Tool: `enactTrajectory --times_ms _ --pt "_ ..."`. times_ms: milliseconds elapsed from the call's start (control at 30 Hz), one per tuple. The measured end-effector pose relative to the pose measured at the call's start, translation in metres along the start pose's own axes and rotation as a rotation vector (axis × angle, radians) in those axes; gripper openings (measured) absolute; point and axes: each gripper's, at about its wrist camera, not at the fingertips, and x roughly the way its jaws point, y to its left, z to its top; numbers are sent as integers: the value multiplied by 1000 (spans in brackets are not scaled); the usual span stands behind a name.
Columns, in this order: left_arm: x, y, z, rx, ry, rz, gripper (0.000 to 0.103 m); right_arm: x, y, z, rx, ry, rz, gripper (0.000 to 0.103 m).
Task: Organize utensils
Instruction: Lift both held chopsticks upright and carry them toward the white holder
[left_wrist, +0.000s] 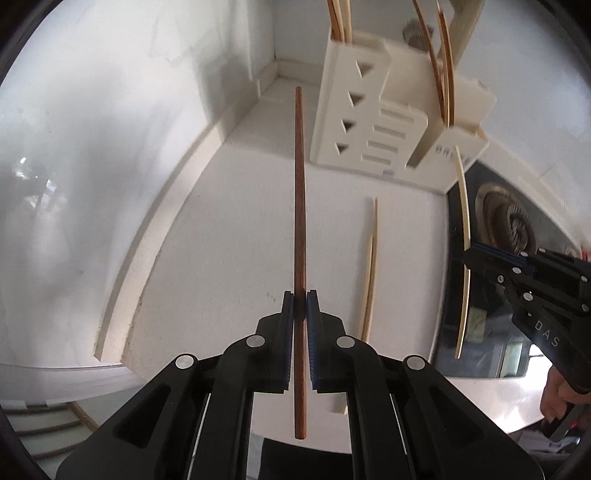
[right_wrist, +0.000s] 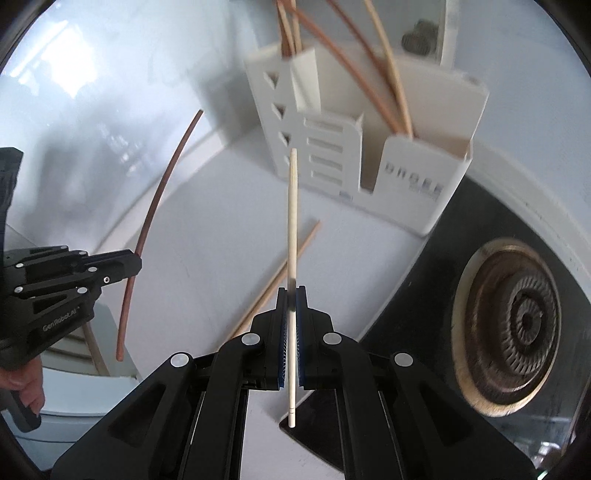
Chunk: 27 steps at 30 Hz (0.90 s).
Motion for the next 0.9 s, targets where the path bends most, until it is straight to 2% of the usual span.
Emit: enactTrajectory --times_ms 333,600,900 --pt "-29 -3 15 -36 -127 -24 6 -24 -19 18 33 -142 16 5" --pt "-54 -10 44 -31 -290 -65 6 -50 -38 33 83 -258 -1 5" --pt "-69 -24 74 -9 -473 -135 6 -80 -56 48 78 -402 -50 5"
